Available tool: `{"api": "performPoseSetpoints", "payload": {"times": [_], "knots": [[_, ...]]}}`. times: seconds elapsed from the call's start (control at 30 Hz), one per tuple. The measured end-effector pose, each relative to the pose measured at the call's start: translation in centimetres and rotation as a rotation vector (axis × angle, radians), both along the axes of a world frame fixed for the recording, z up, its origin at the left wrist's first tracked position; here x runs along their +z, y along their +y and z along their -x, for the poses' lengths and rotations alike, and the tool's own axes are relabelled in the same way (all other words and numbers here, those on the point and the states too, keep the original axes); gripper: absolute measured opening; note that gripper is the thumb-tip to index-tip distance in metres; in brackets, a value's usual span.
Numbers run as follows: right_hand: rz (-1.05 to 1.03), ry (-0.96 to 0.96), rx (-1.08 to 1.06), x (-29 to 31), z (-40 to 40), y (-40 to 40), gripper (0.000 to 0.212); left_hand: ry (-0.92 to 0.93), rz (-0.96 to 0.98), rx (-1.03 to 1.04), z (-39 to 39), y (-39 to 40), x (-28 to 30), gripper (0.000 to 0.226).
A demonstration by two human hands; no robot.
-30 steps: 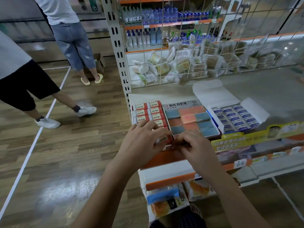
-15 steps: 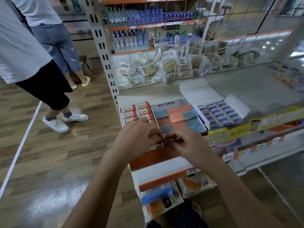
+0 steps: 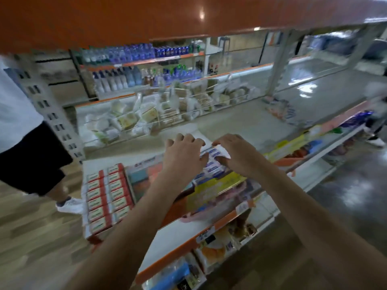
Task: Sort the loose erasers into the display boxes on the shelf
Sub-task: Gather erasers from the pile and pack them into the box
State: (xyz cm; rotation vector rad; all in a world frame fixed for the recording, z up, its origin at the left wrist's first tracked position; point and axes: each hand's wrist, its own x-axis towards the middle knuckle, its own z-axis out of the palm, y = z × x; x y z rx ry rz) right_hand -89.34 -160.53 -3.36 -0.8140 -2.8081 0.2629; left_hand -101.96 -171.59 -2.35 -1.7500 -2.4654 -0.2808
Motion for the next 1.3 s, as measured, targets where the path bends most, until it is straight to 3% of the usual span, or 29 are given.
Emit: {"api": "performPoseSetpoints", "payload": {"times": [0.4,0.63,0.8,0.93,1.07,1.3], "knots": [[0.051,0.001,-0.247,-0.5,-16.0,15.5,0.045,0.007,0.052,-0.196,-14.8,18.4,-0.8,0.051],[0.073,-0.032,-0.311,-2.1,-20.2,22.9,0.047,0.0,0.136,-0.192,-19.6,26.7,-2.5,0.049],[0.101,-0.019,-0.341,-3.2,-20.9,28.6,0.046,0.027,0.157,-0.16,-20.0,32.8,-4.0,0.047],[0.118,-0.012,-0.338,-4.2,-20.9,34.4,0.047,-0.059,0.146,-0.09,-18.5,38.5,-5.2,0.055],[0.15,-0.037,-0.328,-4.3,-20.2,40.4,0.048,-0.141,0.136,0.011,-16.9,43.8,-6.1,0.046],[0.15,-0.027,-0.234,-5.4,-17.7,48.3,0.045,-0.084,0.185,0.072,-15.8,49.3,-6.9,0.041]]}}
